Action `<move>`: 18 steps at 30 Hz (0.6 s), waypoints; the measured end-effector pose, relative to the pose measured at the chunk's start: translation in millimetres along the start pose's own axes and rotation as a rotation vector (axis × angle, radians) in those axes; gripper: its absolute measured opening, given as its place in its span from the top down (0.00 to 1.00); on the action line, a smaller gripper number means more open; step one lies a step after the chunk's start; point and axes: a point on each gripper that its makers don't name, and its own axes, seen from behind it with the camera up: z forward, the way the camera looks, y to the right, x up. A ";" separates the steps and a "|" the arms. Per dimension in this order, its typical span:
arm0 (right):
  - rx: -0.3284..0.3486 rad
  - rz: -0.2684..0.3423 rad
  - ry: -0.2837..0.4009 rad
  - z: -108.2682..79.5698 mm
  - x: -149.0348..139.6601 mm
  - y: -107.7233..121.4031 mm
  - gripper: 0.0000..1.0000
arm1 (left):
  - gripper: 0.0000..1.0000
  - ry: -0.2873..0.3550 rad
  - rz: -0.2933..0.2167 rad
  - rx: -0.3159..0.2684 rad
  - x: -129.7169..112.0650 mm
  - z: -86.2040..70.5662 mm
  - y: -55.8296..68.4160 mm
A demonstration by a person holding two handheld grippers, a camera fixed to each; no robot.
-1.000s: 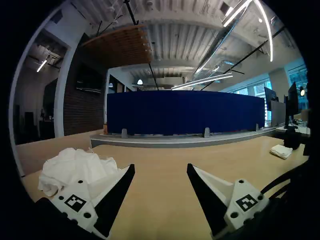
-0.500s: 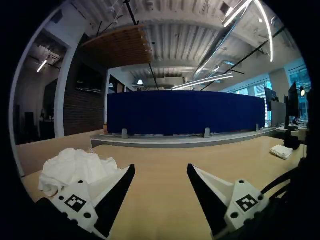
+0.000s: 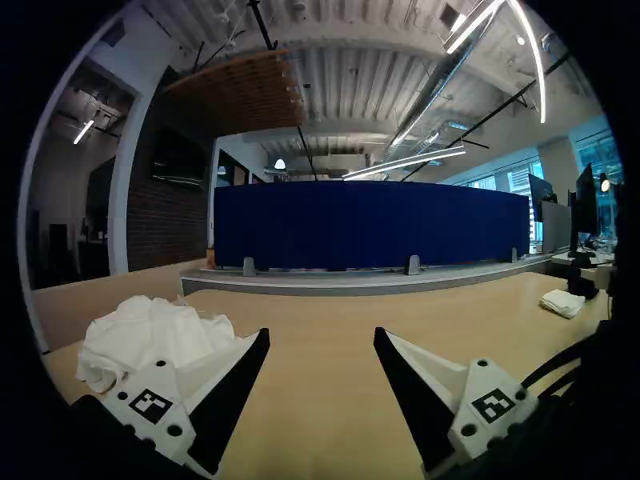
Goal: Fold towel
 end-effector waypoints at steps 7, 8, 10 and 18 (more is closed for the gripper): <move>-0.006 0.008 0.004 -2.7 -2.2 3.7 0.00 | 0.03 0.000 0.000 0.000 0.6 -0.2 0.3; -0.006 0.006 0.005 -2.8 -2.3 3.7 0.00 | 0.03 0.000 0.000 0.000 0.6 -0.1 0.3; -0.006 0.001 0.011 -3.2 -2.0 3.3 0.00 | 0.03 0.000 0.000 0.000 0.5 0.1 0.3; -0.008 -0.024 0.043 -9.1 0.5 0.5 0.00 | 0.03 0.000 0.000 0.000 0.5 0.3 0.6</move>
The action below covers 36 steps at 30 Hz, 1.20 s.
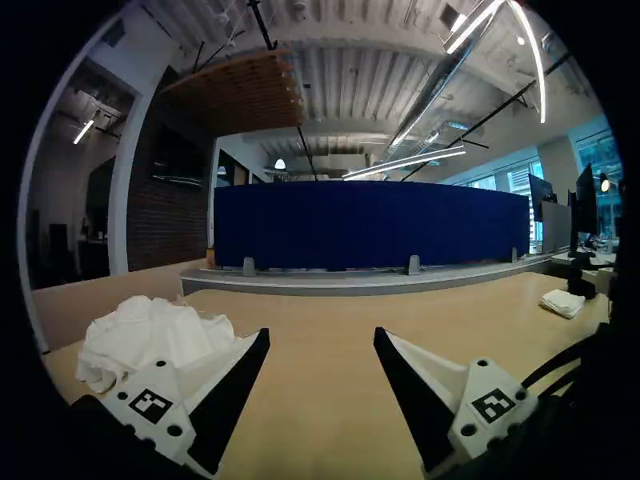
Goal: Fold towel
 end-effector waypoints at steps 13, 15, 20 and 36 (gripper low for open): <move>0.002 0.004 0.013 -4.5 5.4 1.2 0.00 | 0.03 0.000 0.000 0.000 0.0 0.1 0.7; 0.002 0.003 0.013 -4.5 6.3 1.5 0.00 | 0.03 0.000 0.000 0.000 0.1 0.0 0.7; 0.002 0.003 0.012 -3.5 7.3 1.6 0.00 | 0.03 0.000 0.000 0.000 0.2 -0.1 1.0; 0.002 0.003 0.012 -4.2 8.1 1.3 0.00 | 0.03 -0.001 0.000 0.000 0.5 -0.5 0.7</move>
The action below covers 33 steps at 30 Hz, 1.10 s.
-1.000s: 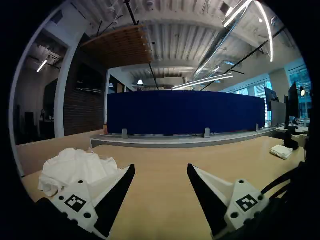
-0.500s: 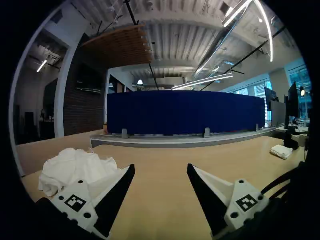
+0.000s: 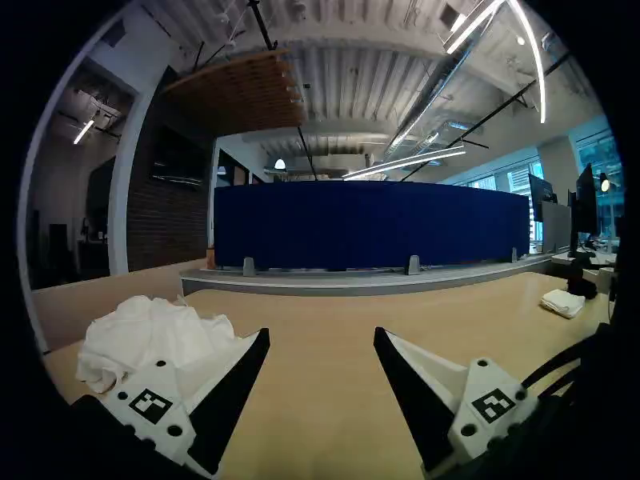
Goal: Fold towel
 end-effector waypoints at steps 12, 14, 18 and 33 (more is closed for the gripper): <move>0.000 0.000 0.000 -0.5 -0.5 0.3 0.00 | 0.03 -0.001 0.000 -0.001 1.8 -0.3 -3.1; 0.000 0.000 0.000 -0.6 -0.6 0.1 0.00 | 0.03 -0.001 -0.001 -0.002 2.5 -0.1 -3.9; 0.000 0.000 0.000 -0.8 -0.8 -0.2 0.00 | 0.03 -0.002 -0.001 -0.002 3.0 -0.5 -4.4; 0.000 0.000 0.001 -1.8 -2.6 0.1 0.00 | 0.03 -0.003 -0.003 -0.003 4.9 -1.4 -4.8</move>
